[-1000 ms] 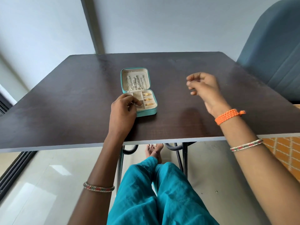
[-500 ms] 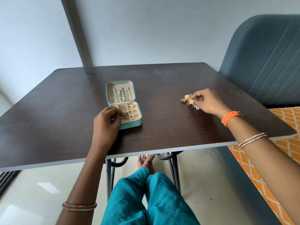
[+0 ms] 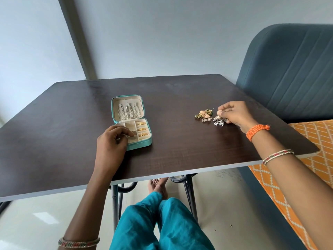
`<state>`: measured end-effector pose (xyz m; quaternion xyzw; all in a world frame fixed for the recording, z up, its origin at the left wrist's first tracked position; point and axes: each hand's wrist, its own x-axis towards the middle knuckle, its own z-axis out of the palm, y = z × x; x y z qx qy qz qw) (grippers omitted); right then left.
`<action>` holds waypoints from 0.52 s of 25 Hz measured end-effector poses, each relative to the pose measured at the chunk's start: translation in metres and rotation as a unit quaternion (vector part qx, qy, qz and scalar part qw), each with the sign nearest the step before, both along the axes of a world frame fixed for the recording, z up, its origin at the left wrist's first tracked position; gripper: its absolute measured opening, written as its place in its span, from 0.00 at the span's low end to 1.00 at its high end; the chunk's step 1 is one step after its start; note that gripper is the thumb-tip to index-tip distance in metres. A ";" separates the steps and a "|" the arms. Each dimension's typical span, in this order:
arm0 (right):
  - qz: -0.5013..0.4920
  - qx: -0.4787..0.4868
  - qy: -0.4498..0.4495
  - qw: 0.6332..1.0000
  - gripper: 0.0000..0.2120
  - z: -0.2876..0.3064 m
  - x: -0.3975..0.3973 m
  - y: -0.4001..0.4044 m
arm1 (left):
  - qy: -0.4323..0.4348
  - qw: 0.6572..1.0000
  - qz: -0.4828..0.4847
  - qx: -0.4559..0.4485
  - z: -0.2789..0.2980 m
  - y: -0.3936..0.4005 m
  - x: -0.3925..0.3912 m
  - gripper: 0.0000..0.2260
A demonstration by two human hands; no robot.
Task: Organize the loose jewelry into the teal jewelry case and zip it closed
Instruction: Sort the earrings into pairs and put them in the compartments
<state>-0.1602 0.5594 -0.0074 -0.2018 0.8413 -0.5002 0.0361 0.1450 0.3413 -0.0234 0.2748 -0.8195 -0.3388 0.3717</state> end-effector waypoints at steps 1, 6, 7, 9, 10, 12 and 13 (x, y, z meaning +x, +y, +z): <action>0.008 0.015 0.006 1.000 0.09 -0.001 -0.001 -0.001 | -0.002 1.000 0.001 0.000 0.000 0.000 0.000 0.13; -0.011 0.077 0.096 0.992 0.04 0.005 -0.009 -0.017 | 0.001 1.000 -0.002 0.006 0.002 0.003 0.001 0.13; 0.006 0.096 0.098 0.991 0.02 0.008 -0.009 -0.021 | 0.000 1.000 -0.004 0.009 0.003 0.003 0.001 0.12; 0.072 0.145 0.072 0.984 0.06 0.015 -0.005 -0.029 | 0.000 1.000 -0.006 0.012 0.003 0.004 0.001 0.12; 0.097 0.173 0.059 0.978 0.07 0.018 -0.004 -0.033 | 0.001 1.000 -0.005 0.010 0.003 0.004 0.001 0.12; 0.120 0.205 0.051 0.970 0.05 0.022 -0.003 -0.040 | 0.001 1.000 -0.005 0.006 0.003 0.004 0.001 0.13; 0.125 0.206 0.055 0.969 0.03 0.023 -0.006 -0.042 | 0.001 1.000 -0.006 0.007 0.003 0.004 0.001 0.13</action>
